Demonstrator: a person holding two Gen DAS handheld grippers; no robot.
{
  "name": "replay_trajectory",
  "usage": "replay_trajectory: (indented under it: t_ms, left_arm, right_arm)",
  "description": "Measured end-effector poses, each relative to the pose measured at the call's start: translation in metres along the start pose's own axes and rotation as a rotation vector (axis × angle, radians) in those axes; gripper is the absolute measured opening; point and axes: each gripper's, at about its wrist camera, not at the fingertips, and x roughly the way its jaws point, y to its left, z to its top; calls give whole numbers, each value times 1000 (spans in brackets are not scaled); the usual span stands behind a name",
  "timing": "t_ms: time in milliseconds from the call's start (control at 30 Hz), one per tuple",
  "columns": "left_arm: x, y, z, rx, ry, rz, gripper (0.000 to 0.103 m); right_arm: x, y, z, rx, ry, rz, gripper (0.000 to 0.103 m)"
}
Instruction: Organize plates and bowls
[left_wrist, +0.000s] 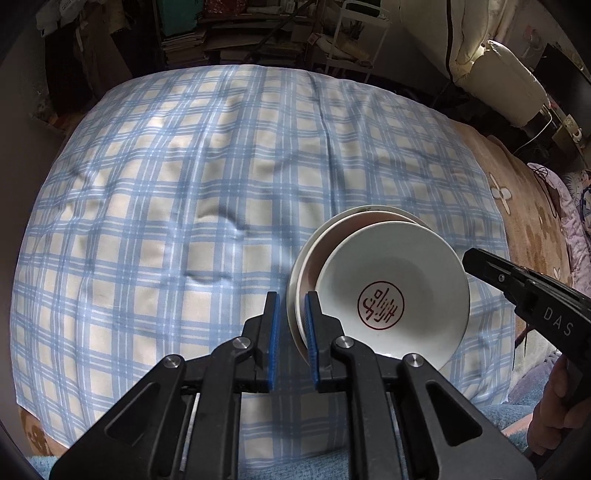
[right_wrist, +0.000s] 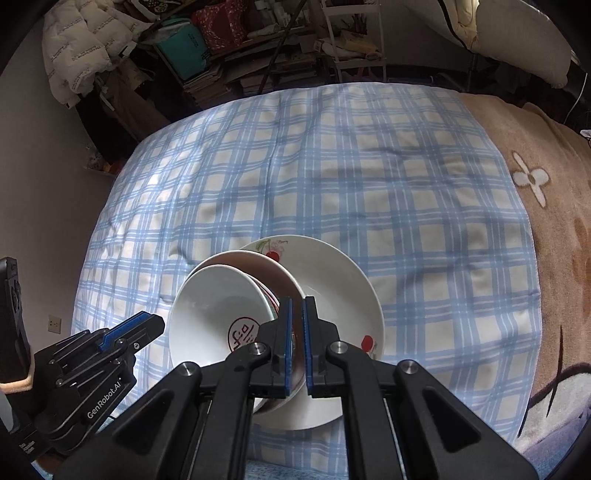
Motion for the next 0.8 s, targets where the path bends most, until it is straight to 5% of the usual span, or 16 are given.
replay_trajectory:
  t_ms: [133, 233, 267, 367, 533, 800]
  left_arm:
    - [-17, 3, -8, 5, -30, 24, 18]
    - [-36, 4, -17, 23, -79, 61, 25]
    - [-43, 5, -19, 31, -98, 77, 31]
    - [-64, 7, -28, 56, -147, 109, 55]
    - [-107, 17, -45, 36, -296, 203, 80]
    - [-166, 31, -75, 33, -501, 276, 90]
  right_arm:
    - [-15, 3, -9, -4, -25, 12, 11]
    - [-31, 5, -18, -12, -74, 15, 30]
    - [-38, 5, -20, -17, -97, 22, 41]
    - [-58, 9, -29, -43, -175, 35, 47]
    - [-92, 21, -43, -103, -320, 38, 61]
    - [-124, 39, -63, -181, -481, 31, 78]
